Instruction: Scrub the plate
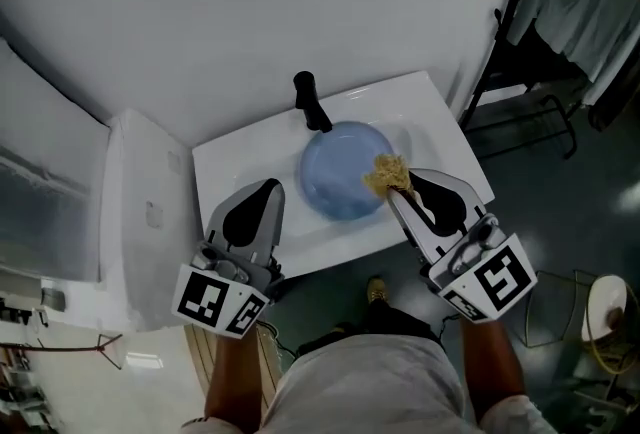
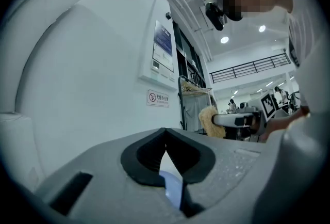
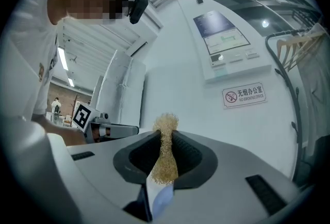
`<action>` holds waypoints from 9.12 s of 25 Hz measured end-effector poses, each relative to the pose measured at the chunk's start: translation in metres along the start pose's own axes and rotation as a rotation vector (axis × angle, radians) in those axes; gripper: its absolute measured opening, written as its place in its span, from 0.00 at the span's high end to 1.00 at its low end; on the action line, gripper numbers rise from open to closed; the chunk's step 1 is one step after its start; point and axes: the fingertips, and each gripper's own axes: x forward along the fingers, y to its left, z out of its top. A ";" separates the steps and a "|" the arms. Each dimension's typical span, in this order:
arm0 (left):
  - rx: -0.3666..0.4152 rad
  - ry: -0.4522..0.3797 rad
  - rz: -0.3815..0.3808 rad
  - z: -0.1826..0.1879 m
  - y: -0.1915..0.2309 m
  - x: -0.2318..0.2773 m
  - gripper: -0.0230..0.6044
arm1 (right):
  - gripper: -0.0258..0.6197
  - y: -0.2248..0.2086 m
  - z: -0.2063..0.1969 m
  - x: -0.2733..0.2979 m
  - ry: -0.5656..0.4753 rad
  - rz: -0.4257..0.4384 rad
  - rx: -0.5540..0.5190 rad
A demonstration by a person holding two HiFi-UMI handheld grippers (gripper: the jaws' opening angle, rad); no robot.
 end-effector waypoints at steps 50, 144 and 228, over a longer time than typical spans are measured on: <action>-0.187 0.757 0.052 -0.295 0.092 0.080 0.68 | 0.86 -0.021 -0.247 0.161 0.576 0.252 -0.257; -0.256 0.917 0.111 -0.348 0.086 0.080 0.85 | 0.86 -0.047 -0.330 0.118 0.903 0.238 -0.394; -0.214 0.922 0.091 -0.347 0.087 0.076 0.85 | 0.86 -0.030 -0.376 0.050 1.241 0.700 -0.511</action>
